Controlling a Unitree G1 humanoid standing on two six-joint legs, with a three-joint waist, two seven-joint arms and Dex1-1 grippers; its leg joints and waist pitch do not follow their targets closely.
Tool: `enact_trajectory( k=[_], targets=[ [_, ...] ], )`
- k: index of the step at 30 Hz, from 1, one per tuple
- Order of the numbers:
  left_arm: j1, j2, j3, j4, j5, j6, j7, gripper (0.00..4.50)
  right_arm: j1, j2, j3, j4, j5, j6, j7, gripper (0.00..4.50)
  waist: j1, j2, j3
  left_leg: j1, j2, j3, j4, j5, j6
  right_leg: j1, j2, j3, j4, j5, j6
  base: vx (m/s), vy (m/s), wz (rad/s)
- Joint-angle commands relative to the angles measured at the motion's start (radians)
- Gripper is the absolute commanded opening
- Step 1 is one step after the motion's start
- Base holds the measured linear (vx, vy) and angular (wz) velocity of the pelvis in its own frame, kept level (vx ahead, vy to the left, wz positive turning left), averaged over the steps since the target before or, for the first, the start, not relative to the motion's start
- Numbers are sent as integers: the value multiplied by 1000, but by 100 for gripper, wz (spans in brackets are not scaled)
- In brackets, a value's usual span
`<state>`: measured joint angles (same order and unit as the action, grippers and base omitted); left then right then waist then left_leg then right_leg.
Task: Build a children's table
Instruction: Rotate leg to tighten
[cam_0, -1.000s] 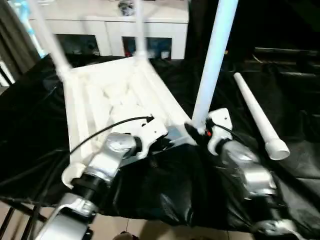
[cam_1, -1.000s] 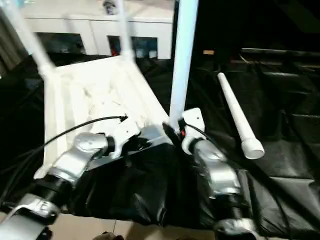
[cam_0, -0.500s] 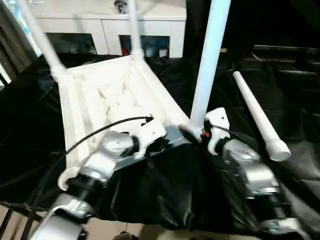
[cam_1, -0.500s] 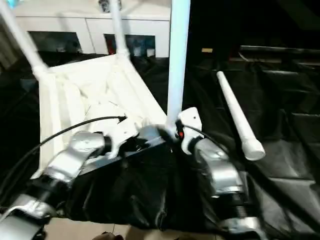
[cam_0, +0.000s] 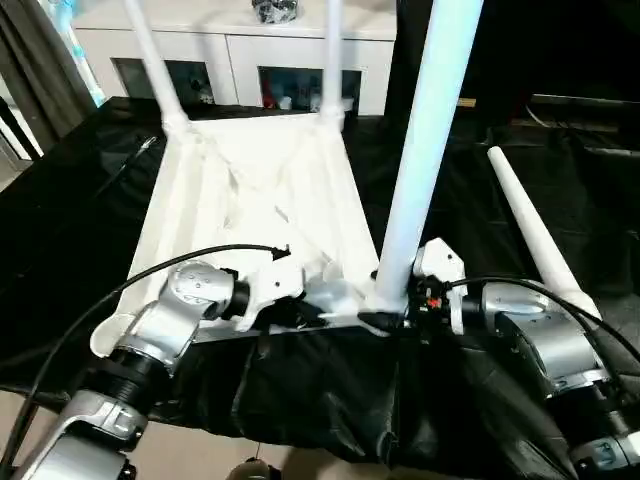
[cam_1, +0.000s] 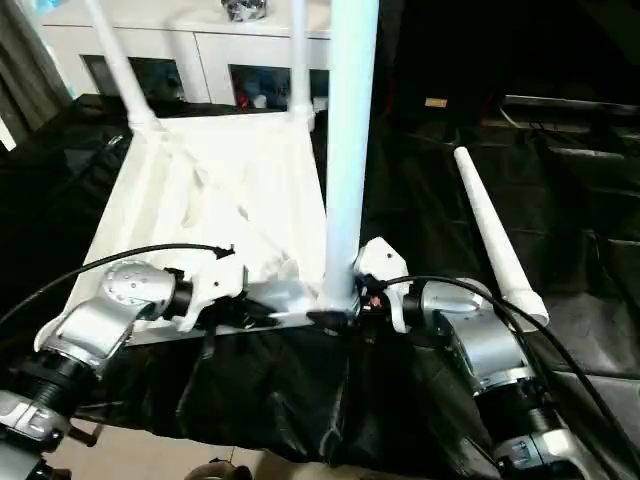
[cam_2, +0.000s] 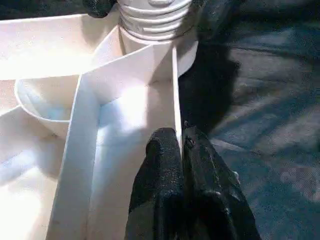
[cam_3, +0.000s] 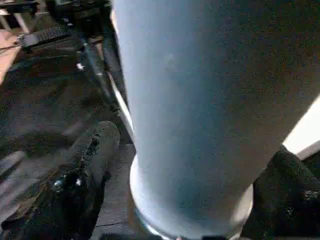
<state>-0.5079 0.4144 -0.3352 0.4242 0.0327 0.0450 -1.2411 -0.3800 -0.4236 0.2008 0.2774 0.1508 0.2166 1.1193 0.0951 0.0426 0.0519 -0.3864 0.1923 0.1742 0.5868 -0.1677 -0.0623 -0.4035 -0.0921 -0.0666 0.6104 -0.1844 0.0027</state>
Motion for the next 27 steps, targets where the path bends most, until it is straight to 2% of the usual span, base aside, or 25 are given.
enact_trajectory(
  k=[1,9,14,16,17,18,19,20,21,22,25,26,27],
  targets=[
    [-22,2,-15,-3,-17,-33,-22,0,-16,-4,32,-11,12,2,42,352,0,-9,-64,20,36,-5,-69,-254,44,47,-51,41,-73,-199,-236,0,0,0],
    [-34,2,-12,21,-15,-49,-32,0,-8,-6,46,-13,11,-2,64,283,5,-8,-69,18,36,-5,-66,-223,48,49,-51,41,-66,-158,-246,0,0,0],
    [-32,-13,-4,26,-16,-40,-9,0,15,11,35,-15,13,13,26,271,7,-8,-69,18,36,-5,-66,-221,49,49,-51,40,-66,-156,-248,0,0,0],
    [-46,-53,7,41,0,-13,74,0,26,74,0,16,-22,-2,-137,270,7,-8,-69,19,37,-5,-67,-227,44,47,-52,41,-67,-171,-246,0,0,0],
    [-53,-65,8,50,11,-10,104,0,26,97,-12,27,-32,1,-194,270,2,-8,-64,20,35,-4,-70,-249,30,42,-51,42,-73,-207,-237,0,0,0],
    [-57,-73,9,56,19,-6,125,0,26,110,-19,33,-37,1,-225,270,0,-12,-65,21,31,-9,-73,-274,10,48,-53,39,-77,-267,-218,0,0,0],
    [-73,-103,12,80,46,11,200,0,24,156,-40,52,-52,6,-326,269,-2,-11,-65,21,31,-8,-74,-283,7,45,-54,40,-78,-288,-210,0,0,0],
    [-73,-103,12,80,46,11,200,0,24,156,-40,52,-52,6,-326,269,-7,-12,-62,25,31,-8,-75,-300,-4,40,-54,41,-85,-324,-197,0,0,0],
    [-82,-130,14,91,59,28,249,0,22,193,-56,63,-59,13,-396,269,-10,-12,-61,24,30,-10,-76,-313,-9,43,-55,40,-89,-364,-180,0,0,0],
    [-90,-170,15,94,66,51,301,0,19,246,-76,78,-64,25,-488,268,-11,-12,-61,23,30,-10,-77,-314,-12,42,-55,41,-91,-373,-174,0,0,0],
    [-93,-226,6,81,75,78,352,0,10,318,-90,103,-84,26,-614,268,-16,-13,-60,25,29,-13,-79,-334,-19,37,-55,39,-98,-419,-149,0,0,0],
    [-93,-235,3,77,75,83,357,0,8,331,-91,107,-88,24,-635,268,-19,-6,-59,25,28,-14,-80,-345,-21,34,-55,39,-101,-425,-146,0,0,0],
    [-93,-267,-8,64,82,97,379,0,2,382,-98,115,-99,13,-708,268,-21,-9,-60,24,27,-14,-80,-345,-20,36,-54,39,-102,-424,-140,0,0,0]
  ],
)
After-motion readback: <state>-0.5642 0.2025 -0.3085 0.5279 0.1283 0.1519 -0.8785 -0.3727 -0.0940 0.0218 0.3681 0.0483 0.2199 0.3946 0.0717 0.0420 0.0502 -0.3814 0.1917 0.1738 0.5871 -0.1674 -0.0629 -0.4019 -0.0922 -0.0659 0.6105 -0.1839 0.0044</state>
